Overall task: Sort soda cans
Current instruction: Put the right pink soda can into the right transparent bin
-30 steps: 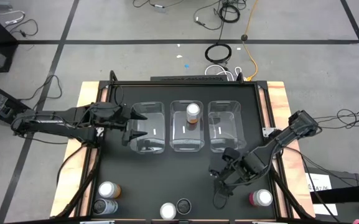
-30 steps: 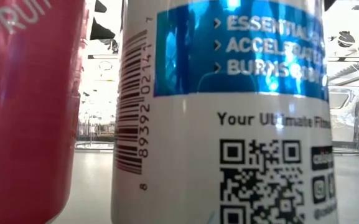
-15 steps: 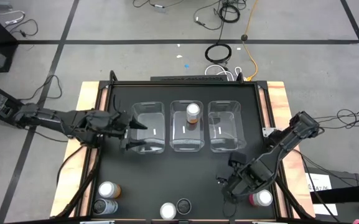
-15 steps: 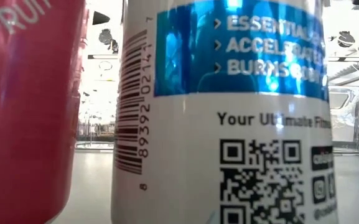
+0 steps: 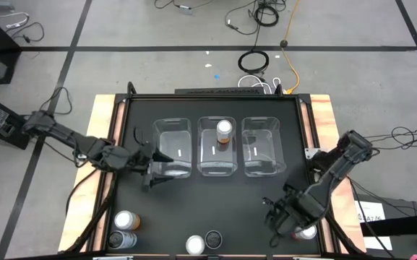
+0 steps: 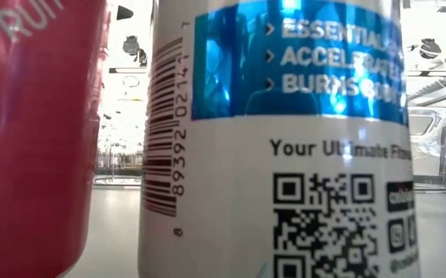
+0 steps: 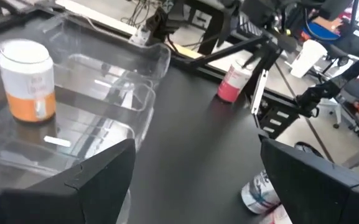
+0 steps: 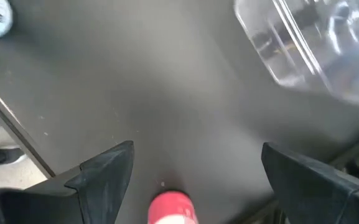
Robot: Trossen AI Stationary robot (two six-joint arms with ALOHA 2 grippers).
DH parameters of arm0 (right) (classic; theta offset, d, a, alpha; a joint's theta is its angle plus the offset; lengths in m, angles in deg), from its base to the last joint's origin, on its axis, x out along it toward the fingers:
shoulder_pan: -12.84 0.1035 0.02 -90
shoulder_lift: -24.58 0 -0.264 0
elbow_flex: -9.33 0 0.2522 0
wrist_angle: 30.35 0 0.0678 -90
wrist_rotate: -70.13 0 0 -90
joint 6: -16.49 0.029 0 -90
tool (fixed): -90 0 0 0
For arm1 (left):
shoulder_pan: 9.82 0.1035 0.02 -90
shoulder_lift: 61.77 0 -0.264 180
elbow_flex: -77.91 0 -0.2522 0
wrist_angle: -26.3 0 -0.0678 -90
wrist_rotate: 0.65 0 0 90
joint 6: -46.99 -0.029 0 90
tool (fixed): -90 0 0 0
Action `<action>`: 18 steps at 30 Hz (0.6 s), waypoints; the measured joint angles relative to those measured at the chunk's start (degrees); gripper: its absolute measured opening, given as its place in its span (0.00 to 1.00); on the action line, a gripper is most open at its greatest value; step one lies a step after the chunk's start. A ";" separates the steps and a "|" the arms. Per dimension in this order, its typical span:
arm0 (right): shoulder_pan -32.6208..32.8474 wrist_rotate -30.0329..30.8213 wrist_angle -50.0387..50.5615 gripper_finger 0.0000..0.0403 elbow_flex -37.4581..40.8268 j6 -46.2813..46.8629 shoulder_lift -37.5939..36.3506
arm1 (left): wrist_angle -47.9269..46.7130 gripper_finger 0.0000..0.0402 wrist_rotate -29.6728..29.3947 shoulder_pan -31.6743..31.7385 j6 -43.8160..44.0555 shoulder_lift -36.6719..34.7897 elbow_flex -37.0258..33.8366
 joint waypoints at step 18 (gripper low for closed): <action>19.47 1.15 3.60 0.84 1.02 33.92 -0.26 | 5.81 0.88 -3.63 -3.80 0.47 3.85 0.00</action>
